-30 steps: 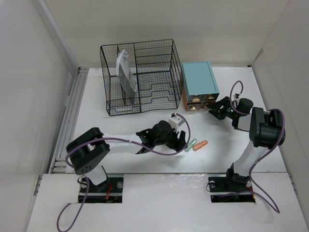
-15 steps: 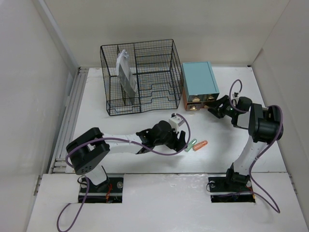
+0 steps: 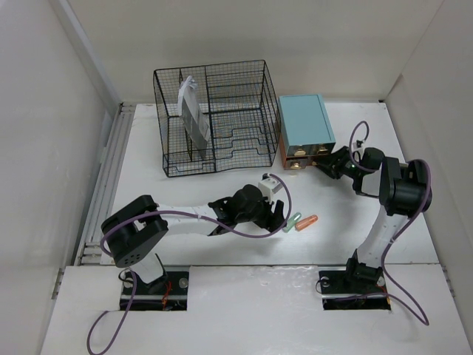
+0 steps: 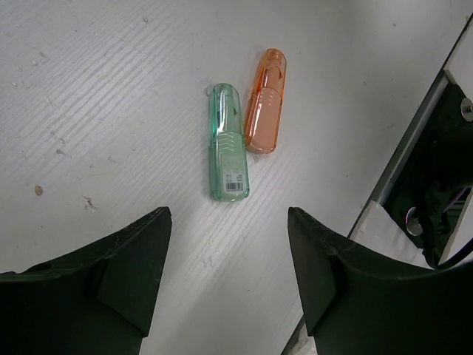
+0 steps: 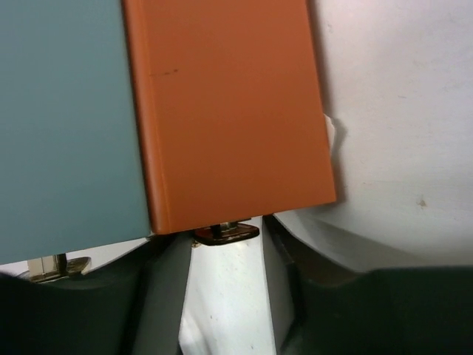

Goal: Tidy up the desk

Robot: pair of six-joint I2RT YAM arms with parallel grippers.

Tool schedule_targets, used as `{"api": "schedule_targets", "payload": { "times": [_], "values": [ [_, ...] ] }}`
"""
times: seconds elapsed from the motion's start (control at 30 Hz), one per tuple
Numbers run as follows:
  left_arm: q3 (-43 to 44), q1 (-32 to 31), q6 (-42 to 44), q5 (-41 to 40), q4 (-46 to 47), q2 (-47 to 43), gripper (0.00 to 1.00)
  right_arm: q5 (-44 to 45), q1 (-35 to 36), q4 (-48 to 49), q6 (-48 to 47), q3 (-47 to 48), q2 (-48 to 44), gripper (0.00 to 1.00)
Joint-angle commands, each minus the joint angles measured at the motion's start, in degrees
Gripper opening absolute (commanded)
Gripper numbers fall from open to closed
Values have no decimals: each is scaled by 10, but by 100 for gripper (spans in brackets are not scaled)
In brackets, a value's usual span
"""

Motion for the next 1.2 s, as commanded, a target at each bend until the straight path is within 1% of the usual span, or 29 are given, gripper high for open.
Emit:
{"api": "schedule_targets", "payload": {
  "times": [0.0, 0.1, 0.17, 0.23, 0.4, 0.47, 0.5, 0.53, 0.57, 0.6, 0.77, 0.9, 0.93, 1.0, 1.03, 1.07, 1.13, 1.17],
  "values": [
    [16, -3, 2, 7, 10, -28, 61, 24, 7, 44, 2, 22, 13, 41],
    [16, -3, 2, 7, 10, -28, 61, 24, 7, 44, 2, 16, 13, 35],
    [16, -3, 2, 7, 10, -28, 61, 19, 7, 44, -10, 1, 2, 35],
    [16, -3, 2, 7, 10, -28, 61, 19, 7, 33, -17, -6, 2, 32],
    [16, -3, -3, 7, 10, -33, 61, -2, -12, 8, -48, -38, -26, 32],
    [11, -3, -3, 7, 10, -39, 61, -15, -23, -21, -67, -51, -38, 32],
    [11, -3, -3, 7, 17, -39, 61, -21, -23, -35, -92, -62, -45, 32],
    [11, -3, -3, 7, 17, -39, 61, -22, -28, -50, -107, -62, -58, 32],
    [11, -3, -3, 7, 17, -39, 61, -27, -34, -90, -126, -62, -63, 32],
    [11, -3, -3, 7, 17, -39, 61, -36, -34, -107, -156, -62, -63, 33],
    [11, -3, -3, 7, 17, -39, 61, -56, -57, -183, -222, -73, -80, 33],
    [11, -3, -3, 7, 17, -39, 60, -62, -70, -261, -283, -67, -102, 33],
    [11, -8, -3, 7, 17, -33, 60, -62, -76, -300, -297, -67, -102, 33],
    [11, -8, -3, 7, 17, -33, 60, -62, -76, -325, -326, -67, -118, 35],
    [11, -8, -3, 7, 17, -33, 60, -62, -81, -344, -326, -67, -118, 38],
    [11, -8, -3, 7, 17, -33, 60, -62, -81, -355, -334, -59, -118, 43],
    [16, -8, -3, 7, 17, -28, 60, -76, -81, -376, -341, -41, -118, 56],
    [16, -8, -3, 7, 17, -23, 60, -82, -81, -384, -347, -41, -110, 58]
  ]
}}
